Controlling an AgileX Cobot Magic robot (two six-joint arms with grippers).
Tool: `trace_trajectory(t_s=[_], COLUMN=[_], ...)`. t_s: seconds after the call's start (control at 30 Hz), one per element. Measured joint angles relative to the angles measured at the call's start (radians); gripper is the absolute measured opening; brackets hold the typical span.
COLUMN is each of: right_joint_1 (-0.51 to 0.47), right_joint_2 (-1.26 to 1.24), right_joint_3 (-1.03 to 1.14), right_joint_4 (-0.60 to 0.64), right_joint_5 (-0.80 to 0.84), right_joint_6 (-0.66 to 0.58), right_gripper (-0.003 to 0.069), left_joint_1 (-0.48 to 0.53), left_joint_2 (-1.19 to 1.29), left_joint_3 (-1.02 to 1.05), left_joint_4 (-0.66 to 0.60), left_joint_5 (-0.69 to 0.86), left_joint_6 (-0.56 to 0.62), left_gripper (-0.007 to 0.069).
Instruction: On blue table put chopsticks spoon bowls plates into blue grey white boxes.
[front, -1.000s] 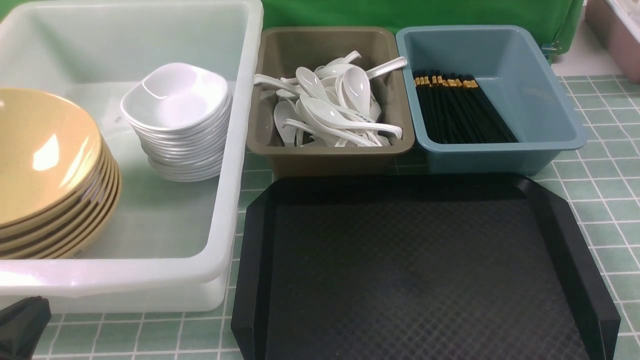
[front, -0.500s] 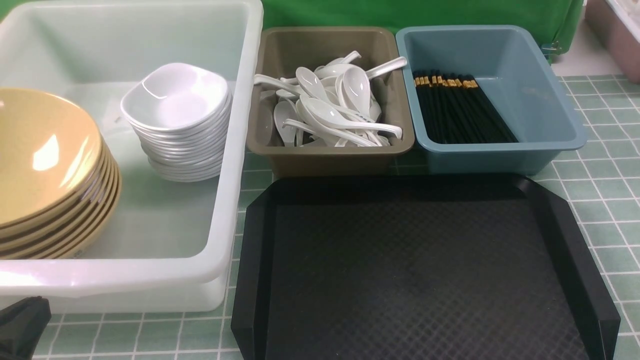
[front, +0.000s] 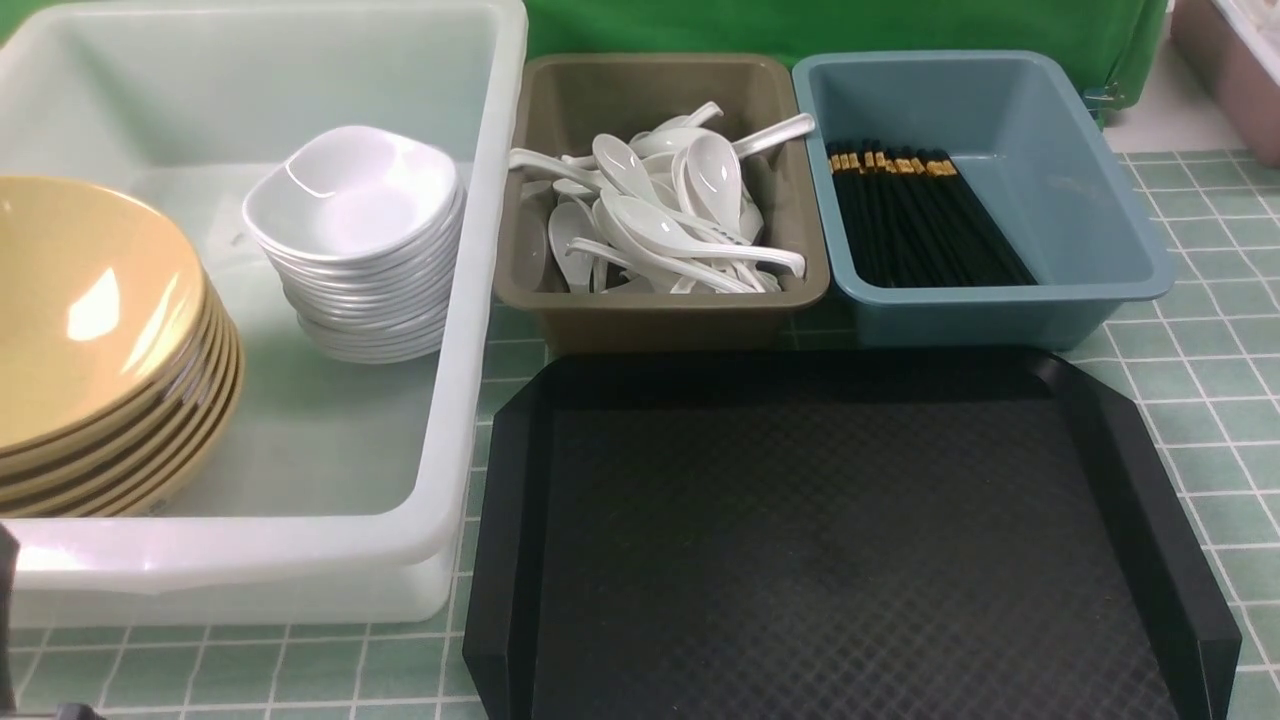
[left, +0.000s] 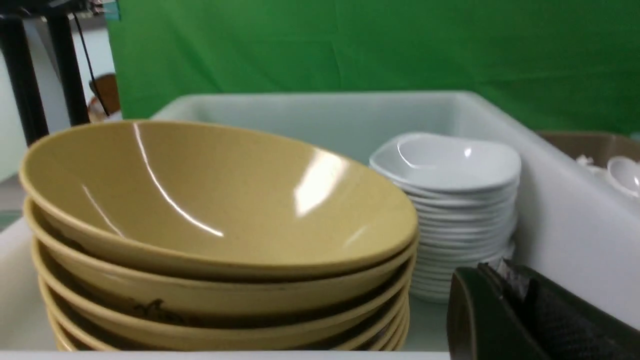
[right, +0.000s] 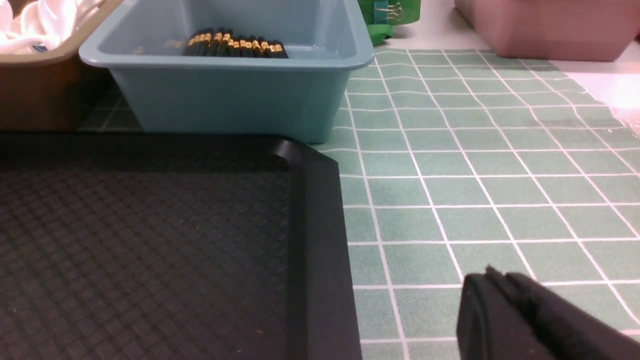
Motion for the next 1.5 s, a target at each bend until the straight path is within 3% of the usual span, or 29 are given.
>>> trace_trajectory(t_s=[0.63,1.0,1.5], right_joint_1=[0.0,0.0,0.0], right_joint_2=[0.0,0.0,0.0], right_joint_3=[0.0,0.0,0.0], right_joint_4=[0.0,0.0,0.0], right_joint_5=[0.0,0.0,0.0], right_joint_6=[0.0,0.0,0.0], right_gripper=[0.0075,0.008,0.0097], left_joint_1=[-0.031,0.043,0.044], left_joint_2=[-0.009,-0.009,-0.009], left_joint_3=[0.016,0.016,0.016], left_joint_4=[0.072,0.072,0.072], left_joint_5=[0.29,0.293,0.293], left_joint_6=[-0.059,-0.059,-0.059], left_gripper=[0.0002,0.0002,0.0002])
